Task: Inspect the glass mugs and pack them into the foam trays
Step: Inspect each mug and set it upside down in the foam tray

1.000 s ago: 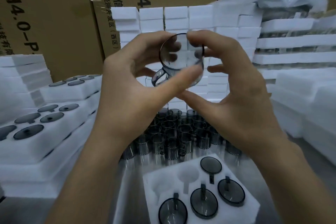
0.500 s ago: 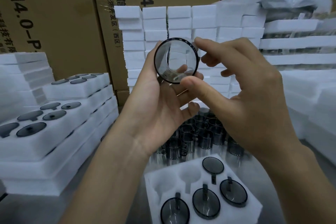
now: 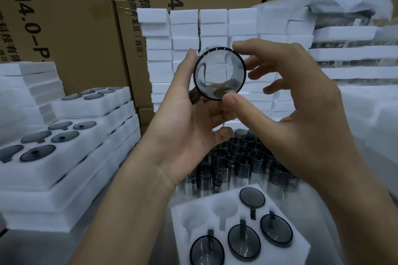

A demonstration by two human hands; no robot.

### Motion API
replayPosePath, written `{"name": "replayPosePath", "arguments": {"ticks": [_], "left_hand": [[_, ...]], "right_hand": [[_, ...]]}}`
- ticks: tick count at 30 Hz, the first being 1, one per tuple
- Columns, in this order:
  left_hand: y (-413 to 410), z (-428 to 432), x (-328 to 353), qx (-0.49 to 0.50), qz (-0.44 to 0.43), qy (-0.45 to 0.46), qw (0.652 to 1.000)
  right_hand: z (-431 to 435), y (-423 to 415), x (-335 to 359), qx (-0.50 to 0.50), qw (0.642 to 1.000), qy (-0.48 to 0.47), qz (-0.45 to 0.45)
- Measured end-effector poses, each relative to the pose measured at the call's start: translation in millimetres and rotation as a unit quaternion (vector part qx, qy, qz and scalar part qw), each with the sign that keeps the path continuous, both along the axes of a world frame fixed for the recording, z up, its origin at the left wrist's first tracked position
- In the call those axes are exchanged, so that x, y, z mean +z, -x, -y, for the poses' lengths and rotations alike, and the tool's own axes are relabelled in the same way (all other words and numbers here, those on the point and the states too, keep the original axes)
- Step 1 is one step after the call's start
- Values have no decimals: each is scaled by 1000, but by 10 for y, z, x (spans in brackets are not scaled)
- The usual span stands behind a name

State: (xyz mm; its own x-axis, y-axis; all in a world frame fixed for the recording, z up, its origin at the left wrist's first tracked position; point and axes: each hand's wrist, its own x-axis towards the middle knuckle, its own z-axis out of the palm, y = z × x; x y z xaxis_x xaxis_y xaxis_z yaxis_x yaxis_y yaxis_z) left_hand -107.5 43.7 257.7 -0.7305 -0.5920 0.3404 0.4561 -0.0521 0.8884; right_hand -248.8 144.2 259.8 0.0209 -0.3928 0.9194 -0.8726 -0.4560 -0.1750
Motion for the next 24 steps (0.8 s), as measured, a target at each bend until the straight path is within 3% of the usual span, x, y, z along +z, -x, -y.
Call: {"name": "replayPosePath", "arguments": {"ticks": [3,8,13,16,18,24], "left_hand": [[9,-9,-7,53,11,33,998],[-66,-18,22,96,9,64,993],[-150,-9,59,145,-62,156,975],[-166,48,48,253,-35,357,898],[-142,63,27,305,-29,440,844],[-142,47,48,347,-115,435,823]], "right_hand": [[2,-1,43,-6,999,-30,-19],[45,-71,-20,-28,998,52,19],[97,-136,-88,60,977,58,198],[99,-204,-99,164,938,13,306],[84,-267,-92,231,907,-26,352],[87,-442,-103,364,813,-161,425]]}}
